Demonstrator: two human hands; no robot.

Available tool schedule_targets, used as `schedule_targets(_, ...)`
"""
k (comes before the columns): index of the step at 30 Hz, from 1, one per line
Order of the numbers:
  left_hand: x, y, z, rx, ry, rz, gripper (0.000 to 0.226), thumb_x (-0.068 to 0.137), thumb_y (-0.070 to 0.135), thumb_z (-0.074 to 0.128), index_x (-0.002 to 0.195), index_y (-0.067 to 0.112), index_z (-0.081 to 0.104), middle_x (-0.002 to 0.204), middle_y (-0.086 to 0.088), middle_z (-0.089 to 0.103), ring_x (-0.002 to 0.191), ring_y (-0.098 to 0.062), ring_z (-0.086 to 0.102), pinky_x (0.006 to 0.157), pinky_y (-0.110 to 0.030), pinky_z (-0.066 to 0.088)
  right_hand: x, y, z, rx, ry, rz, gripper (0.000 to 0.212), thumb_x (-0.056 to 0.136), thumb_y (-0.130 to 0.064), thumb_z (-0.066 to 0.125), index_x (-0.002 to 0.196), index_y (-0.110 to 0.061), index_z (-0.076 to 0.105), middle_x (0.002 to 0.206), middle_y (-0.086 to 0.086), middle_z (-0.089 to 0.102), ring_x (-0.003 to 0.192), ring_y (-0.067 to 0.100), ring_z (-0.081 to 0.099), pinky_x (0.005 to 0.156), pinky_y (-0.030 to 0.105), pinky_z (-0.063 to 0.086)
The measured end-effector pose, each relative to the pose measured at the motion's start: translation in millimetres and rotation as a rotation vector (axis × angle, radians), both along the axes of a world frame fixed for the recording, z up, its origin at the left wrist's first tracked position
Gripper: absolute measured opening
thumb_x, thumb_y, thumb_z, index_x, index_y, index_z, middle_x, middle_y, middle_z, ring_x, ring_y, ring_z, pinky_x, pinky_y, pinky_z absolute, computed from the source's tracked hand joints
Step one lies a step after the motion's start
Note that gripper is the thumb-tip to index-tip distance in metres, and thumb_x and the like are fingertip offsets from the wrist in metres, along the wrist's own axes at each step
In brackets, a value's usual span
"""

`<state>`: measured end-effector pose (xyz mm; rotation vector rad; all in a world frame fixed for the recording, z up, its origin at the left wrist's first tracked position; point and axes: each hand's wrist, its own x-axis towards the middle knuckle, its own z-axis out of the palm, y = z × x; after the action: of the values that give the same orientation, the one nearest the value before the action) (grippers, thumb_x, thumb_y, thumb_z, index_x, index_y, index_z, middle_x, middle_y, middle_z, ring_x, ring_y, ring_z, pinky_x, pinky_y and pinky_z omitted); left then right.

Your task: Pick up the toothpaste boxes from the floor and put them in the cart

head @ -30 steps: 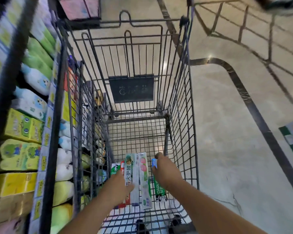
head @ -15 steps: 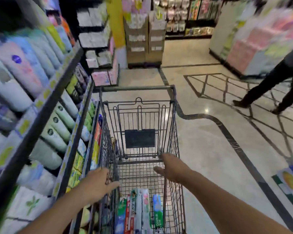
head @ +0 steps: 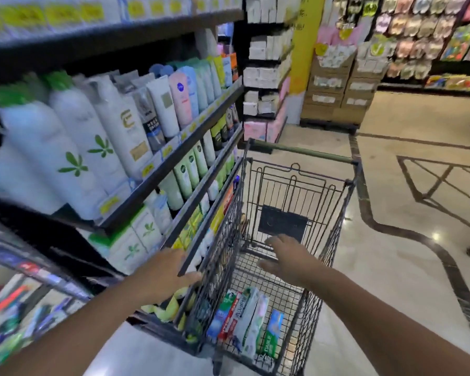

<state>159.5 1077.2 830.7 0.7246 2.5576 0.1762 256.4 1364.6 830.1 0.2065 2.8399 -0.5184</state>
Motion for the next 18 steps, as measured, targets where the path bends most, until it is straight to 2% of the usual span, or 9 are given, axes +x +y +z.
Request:
schedule_targets(2,15.9,-31.3,3.4,0.042,0.023,0.087,0.092,0.066,0.099,0.023,0.106,0.020,0.049,0.102,-0.002,0.054,0.090,-0.021,0.055,0.081,-0.036,0.049,-3.6,-25.2,4.0,-0.014,0.006,0.079,0.068,0.095,-0.054,0.052,0.149,-0.016,0.036,0.152,0.010,0.039,0.137,0.027,0.039,0.115,0.041,0.032)
schedule_targets(4,29.9,-65.1,6.2,0.083,0.018,0.164,0.093,0.068,0.095,0.033,0.114,0.018,0.055,0.110,0.001,0.056,0.097,-0.019,0.055,0.085,-0.035,0.049,-11.6,-55.3,6.3,0.000,0.015,0.154,0.073,0.094,-0.059,0.051,0.150,-0.014,0.035,0.152,0.011,0.039,0.137,0.028,0.040,0.116,0.044,0.033)
schedule_targets(6,46.0,-101.1,11.1,0.102,0.017,0.262,0.073,0.079,0.081,0.047,0.123,0.023,0.055,0.114,0.006,0.053,0.104,-0.016,0.054,0.087,-0.032,0.048,-18.5,-91.3,8.0,0.033,0.031,0.244,0.080,0.091,-0.066,0.047,0.151,-0.014,0.033,0.152,0.012,0.039,0.135,0.029,0.042,0.114,0.047,0.036)
schedule_targets(8,63.2,-140.2,17.5,0.092,0.057,0.354,0.072,0.078,0.081,0.046,0.123,0.025,0.052,0.109,0.004,0.055,0.099,-0.018,0.057,0.082,-0.030,0.048,-24.4,-134.0,11.9,0.044,0.024,0.340,0.082,0.092,-0.068,0.046,0.152,-0.014,0.031,0.154,0.012,0.035,0.137,0.031,0.039,0.113,0.047,0.037)
schedule_targets(10,81.2,-183.3,24.1,0.076,0.084,0.431,0.089,0.070,0.090,0.038,0.129,0.024,0.050,0.118,0.001,0.060,0.108,-0.019,0.060,0.090,-0.032,0.047,-28.6,-182.6,17.8,0.061,0.040,0.445,0.082,0.092,-0.067,0.046,0.152,-0.014,0.031,0.153,0.012,0.036,0.137,0.033,0.037,0.111,0.047,0.037)
schedule_targets(12,100.9,-233.8,27.4,0.038,0.109,0.519,0.123,0.055,0.103,0.021,0.147,0.023,0.039,0.143,-0.002,0.050,0.129,-0.020,0.050,0.105,-0.033,0.041,-28.0,-237.9,25.2,0.073,0.074,0.547,0.079,0.091,-0.068,0.046,0.148,-0.015,0.036,0.148,0.011,0.041,0.134,0.034,0.039,0.109,0.046,0.036)
schedule_targets(14,124.4,-284.3,31.8,-0.019,0.108,0.604,0.144,0.040,0.107,0.004,0.155,0.022,0.027,0.154,-0.002,0.038,0.139,-0.021,0.040,0.111,-0.034,0.035,-25.0,-298.3,31.1,0.090,0.097,0.649,0.077,0.091,-0.068,0.045,0.146,-0.015,0.037,0.145,0.013,0.044,0.132,0.035,0.041,0.108,0.044,0.035)
schedule_targets(16,150.1,-334.8,34.7,-0.042,0.125,0.670,0.142,0.044,0.107,0.004,0.156,0.023,0.023,0.159,-0.001,0.032,0.143,-0.021,0.035,0.114,-0.036,0.032,-21.7,-360.4,33.2,0.093,0.101,0.733,0.083,0.086,-0.074,0.039,0.144,-0.015,0.038,0.140,0.012,0.047,0.130,0.035,0.042,0.106,0.043,0.036)
schedule_targets(18,176.0,-391.6,34.9,-0.066,0.103,0.757,0.140,0.044,0.108,0.008,0.156,0.024,0.023,0.156,-0.001,0.037,0.141,-0.020,0.038,0.112,-0.037,0.036,-17.6,-423.3,29.5,0.086,0.125,0.815,0.085,0.081,-0.078,0.034,0.137,-0.015,0.043,0.136,0.010,0.048,0.130,0.033,0.042,0.106,0.044,0.036)
